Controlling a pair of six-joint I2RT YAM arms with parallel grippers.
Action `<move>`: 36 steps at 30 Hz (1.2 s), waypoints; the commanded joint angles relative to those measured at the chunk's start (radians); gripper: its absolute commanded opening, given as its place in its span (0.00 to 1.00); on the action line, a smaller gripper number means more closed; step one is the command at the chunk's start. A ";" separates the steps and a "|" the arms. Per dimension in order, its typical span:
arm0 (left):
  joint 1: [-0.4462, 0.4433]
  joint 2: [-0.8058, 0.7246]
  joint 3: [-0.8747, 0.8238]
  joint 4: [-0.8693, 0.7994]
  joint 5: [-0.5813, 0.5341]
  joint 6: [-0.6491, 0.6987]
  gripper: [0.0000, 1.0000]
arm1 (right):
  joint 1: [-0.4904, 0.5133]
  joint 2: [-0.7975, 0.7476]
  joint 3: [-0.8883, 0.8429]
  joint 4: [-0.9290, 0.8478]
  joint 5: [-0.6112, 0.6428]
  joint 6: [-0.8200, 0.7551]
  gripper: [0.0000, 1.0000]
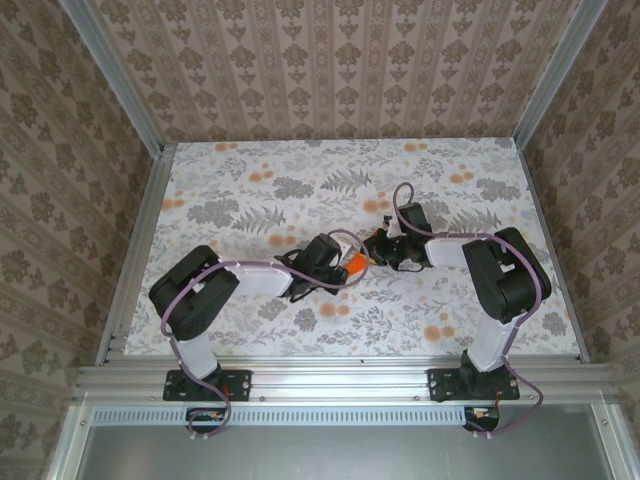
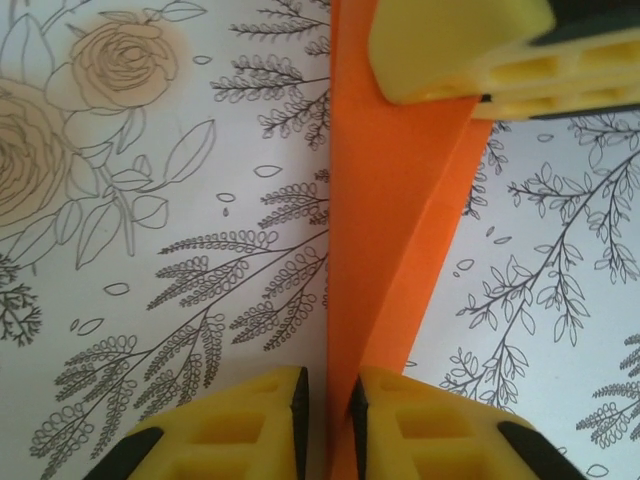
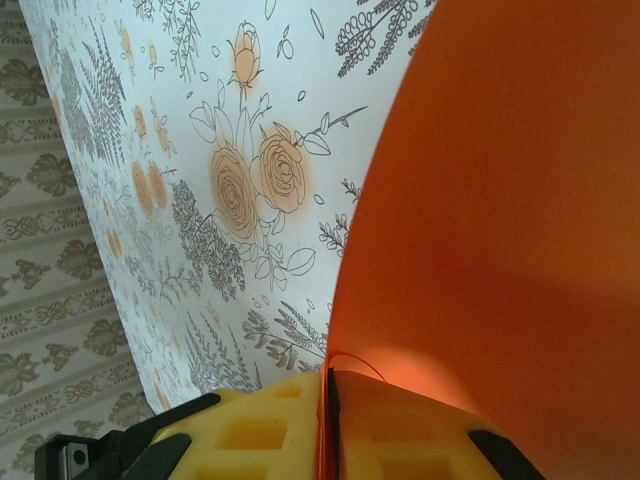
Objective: Fold a paper plane with a square sheet of paper (pick it up from the middle)
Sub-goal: Fold the wing for the fifth time at the center of the table.
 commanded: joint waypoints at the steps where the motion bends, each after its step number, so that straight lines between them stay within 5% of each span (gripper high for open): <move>1: -0.022 0.010 0.029 -0.057 -0.082 0.049 0.16 | -0.005 0.021 -0.012 0.018 -0.016 0.012 0.13; 9: -0.039 -0.023 0.039 -0.118 -0.100 0.069 0.22 | -0.006 0.010 -0.012 0.007 -0.021 0.005 0.13; 14: 0.024 -0.123 0.000 -0.078 0.130 -0.048 0.39 | -0.010 0.013 -0.006 -0.014 -0.027 -0.031 0.13; 21: 0.162 -0.207 -0.102 0.085 0.333 -0.251 0.48 | -0.016 0.013 -0.012 0.002 -0.048 -0.062 0.13; 29: 0.193 -0.147 -0.110 0.109 0.417 -0.331 0.48 | -0.018 0.015 -0.022 0.042 -0.070 -0.058 0.13; 36: 0.157 -0.118 -0.087 0.024 0.332 -0.234 0.40 | -0.021 0.016 -0.026 0.046 -0.069 -0.053 0.13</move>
